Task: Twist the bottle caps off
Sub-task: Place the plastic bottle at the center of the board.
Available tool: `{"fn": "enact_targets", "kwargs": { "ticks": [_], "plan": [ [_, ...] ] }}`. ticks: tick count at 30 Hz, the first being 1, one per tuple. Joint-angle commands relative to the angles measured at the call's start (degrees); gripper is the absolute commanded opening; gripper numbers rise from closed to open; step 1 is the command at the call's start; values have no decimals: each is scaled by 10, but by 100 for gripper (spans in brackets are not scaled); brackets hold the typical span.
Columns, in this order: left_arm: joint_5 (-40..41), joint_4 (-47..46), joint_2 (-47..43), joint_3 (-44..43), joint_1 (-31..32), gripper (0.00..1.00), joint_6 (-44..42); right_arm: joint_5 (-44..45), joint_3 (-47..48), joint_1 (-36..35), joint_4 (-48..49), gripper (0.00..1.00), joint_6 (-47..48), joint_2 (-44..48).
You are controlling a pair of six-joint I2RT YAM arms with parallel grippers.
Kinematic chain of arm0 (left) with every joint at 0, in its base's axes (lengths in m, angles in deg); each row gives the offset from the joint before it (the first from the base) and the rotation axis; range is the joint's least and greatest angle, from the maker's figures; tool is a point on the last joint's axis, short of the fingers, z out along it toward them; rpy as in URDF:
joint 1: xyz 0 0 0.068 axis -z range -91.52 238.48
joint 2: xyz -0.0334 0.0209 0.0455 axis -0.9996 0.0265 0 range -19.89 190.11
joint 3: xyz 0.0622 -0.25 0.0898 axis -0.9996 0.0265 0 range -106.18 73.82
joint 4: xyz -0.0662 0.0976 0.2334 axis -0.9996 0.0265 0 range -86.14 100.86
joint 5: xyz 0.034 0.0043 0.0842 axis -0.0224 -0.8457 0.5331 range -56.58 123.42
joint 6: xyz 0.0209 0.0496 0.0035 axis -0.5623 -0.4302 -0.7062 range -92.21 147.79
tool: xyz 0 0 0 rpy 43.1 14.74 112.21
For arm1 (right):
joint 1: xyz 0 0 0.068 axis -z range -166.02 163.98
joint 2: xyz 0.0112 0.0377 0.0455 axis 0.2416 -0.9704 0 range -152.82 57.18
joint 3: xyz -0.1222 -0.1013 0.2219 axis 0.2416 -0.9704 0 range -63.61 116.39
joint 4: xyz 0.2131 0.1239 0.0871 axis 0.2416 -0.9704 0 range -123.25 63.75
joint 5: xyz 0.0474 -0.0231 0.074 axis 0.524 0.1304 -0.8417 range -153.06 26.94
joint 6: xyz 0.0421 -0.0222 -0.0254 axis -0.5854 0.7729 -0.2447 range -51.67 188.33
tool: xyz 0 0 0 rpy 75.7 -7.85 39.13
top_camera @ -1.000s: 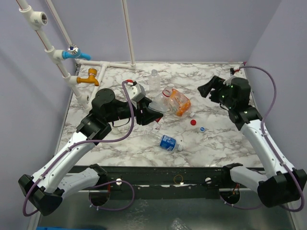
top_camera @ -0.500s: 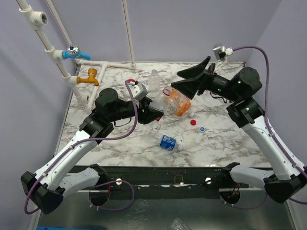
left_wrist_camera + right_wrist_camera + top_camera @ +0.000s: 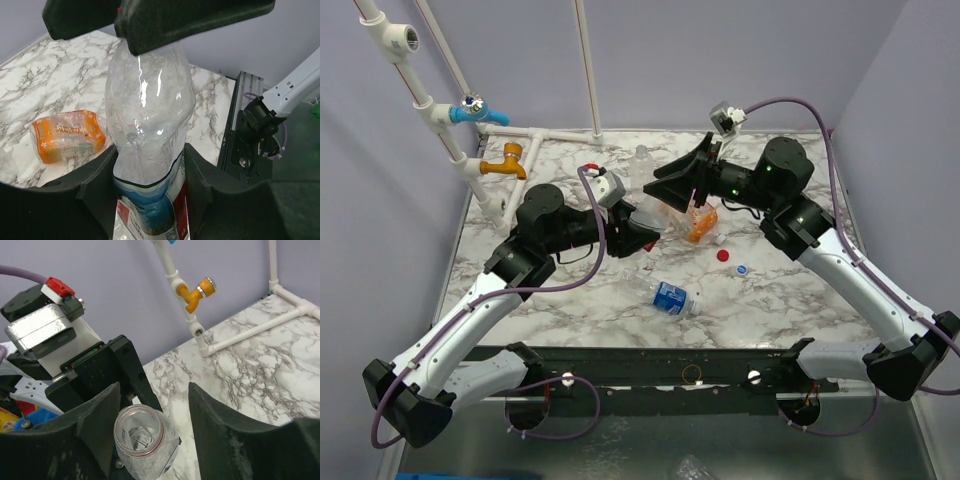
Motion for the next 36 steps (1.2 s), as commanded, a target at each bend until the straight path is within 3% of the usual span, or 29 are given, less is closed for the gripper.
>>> {"fn": "enact_targets", "kwargs": {
  "ticks": [1,5,7,8,9,10,12,16,21,24,26,28,36],
  "plan": [
    [15,-17,-14,-1,-5,0,4,27,12,-16,-31,56,14,-5],
    [21,-20,-16,2,-5,0,9,40,7,-25,-39,49,17,-2],
    [23,-24,-15,3,-5,0,13,49,8,-27,-43,39,20,-3],
    [23,-24,-15,3,-5,5,14,57,9,-27,-44,31,20,-4],
    [25,-25,-16,4,-5,18,16,61,12,-27,-46,22,21,-5],
    [32,-24,-17,4,-5,44,21,68,16,-27,-49,14,24,-7],
    [46,-18,-19,3,-6,97,27,79,28,-27,-59,8,34,-15],
    [49,16,-35,5,-10,99,-9,114,45,-27,-78,5,73,-36],
    [77,125,-68,14,-12,99,-89,159,46,-27,-82,0,118,-57],
    [145,177,-84,13,-12,99,-115,182,39,-27,-72,1,139,-72],
    [224,179,-94,10,-15,99,-100,194,36,-27,-57,1,163,-91],
    [250,178,-102,5,-22,99,-99,205,38,-27,-37,1,177,-120],
    [187,203,-129,3,-27,99,-108,242,69,-27,91,1,208,-275]
  ]
}}
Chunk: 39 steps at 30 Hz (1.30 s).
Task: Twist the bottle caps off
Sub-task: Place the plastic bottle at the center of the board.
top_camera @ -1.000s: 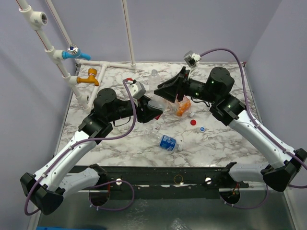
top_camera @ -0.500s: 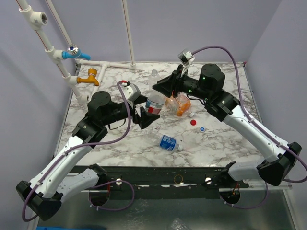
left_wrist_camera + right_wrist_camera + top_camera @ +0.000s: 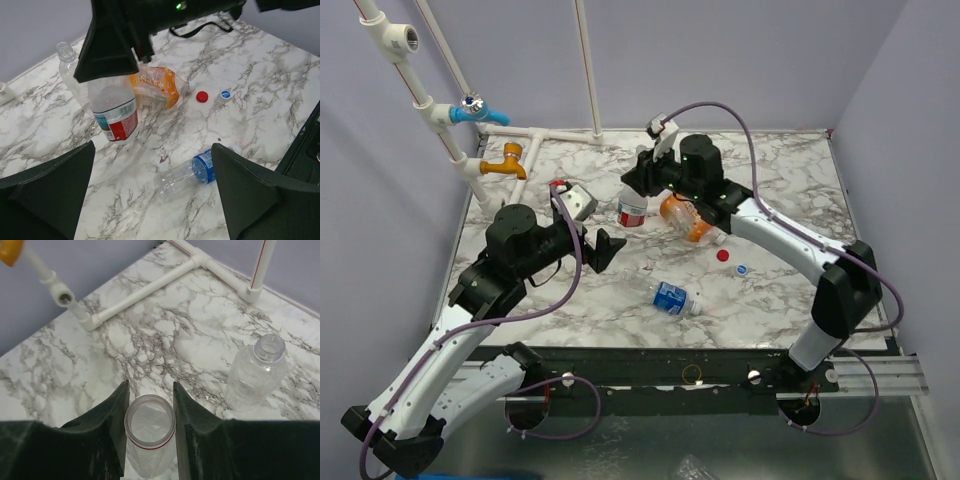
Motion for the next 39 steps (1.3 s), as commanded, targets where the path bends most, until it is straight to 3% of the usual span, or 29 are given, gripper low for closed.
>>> {"fn": "enact_targets", "kwargs": {
  "ticks": [1,14,30,35,39],
  "plan": [
    [-19,32,-16,-6,-2,99,-17,47,30,-2,98,0,34,-77],
    [-81,37,-9,-16,-3,99,-27,98,158,-3,151,1,78,-269],
    [-121,37,0,-23,-4,99,-20,120,131,-28,206,1,73,-320],
    [-137,39,3,-34,-5,99,-21,115,109,-30,205,11,75,-318],
    [-146,44,3,-34,-5,99,-18,113,94,-31,204,31,75,-312]
  ]
}}
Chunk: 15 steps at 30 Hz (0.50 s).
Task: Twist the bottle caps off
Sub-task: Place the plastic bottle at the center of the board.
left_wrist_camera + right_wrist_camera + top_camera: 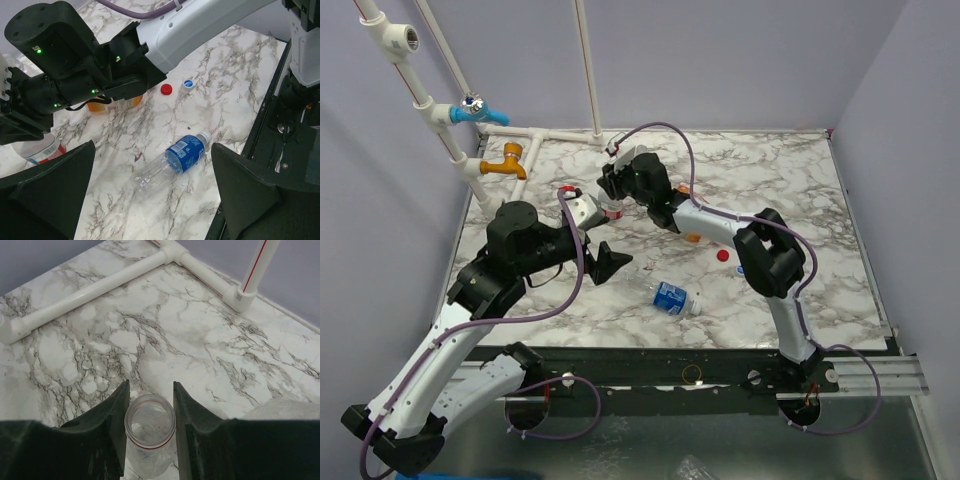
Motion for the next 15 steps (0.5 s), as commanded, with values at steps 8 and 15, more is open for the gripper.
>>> {"fn": "enact_targets", "kwargs": {
  "ticks": [8,15],
  "plan": [
    [-50,20,6,-16,-6,99,8,3,-40,-4,17,64,-18,32],
    [-68,25,11,-16,-6,99,3,3,-47,-13,31,71,-39,79]
  ]
}}
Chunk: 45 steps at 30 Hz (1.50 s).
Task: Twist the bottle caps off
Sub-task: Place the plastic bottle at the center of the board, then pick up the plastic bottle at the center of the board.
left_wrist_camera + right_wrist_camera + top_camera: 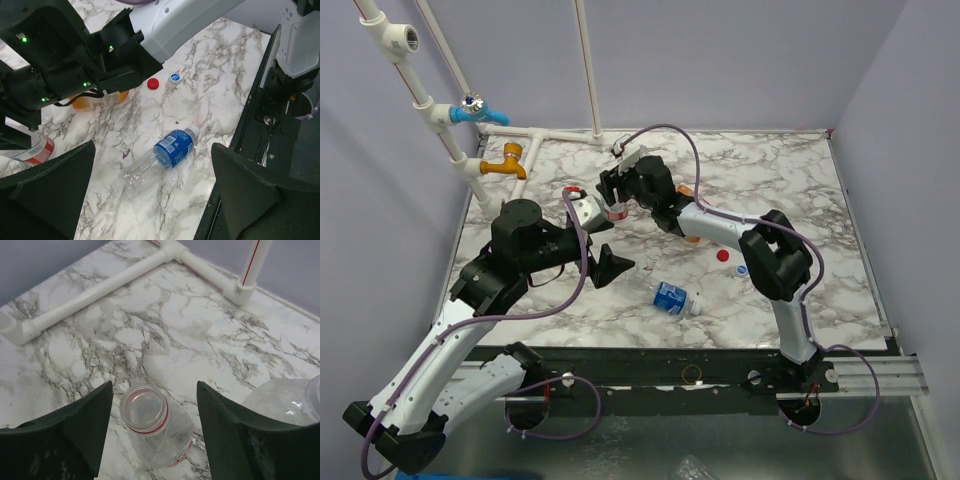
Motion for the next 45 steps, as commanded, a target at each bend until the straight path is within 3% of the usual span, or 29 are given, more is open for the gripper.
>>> {"fn": "enact_targets", "kwargs": {
  "ticks": [1,6,12,22,33,37,45],
  "plan": [
    [-34,14,2,-13,-3,99,-2,4,-7,-13,20,73,-12,66],
    [-60,26,12,-13,-3,99,-20,14,-13,-23,1,84,-11,118],
    [-89,79,60,-17,-2,99,-112,45,-57,-24,-48,92,-39,222],
    [-98,109,232,-11,13,99,-308,94,-236,-23,-138,100,-137,480],
    [-16,116,396,-22,138,99,-499,161,-299,-23,-273,100,-179,655],
    [42,61,453,-21,164,99,-517,185,-308,-23,-291,100,-176,686],
    [122,57,545,-46,170,99,-518,212,-327,-23,-319,100,-163,748]
  ]
}}
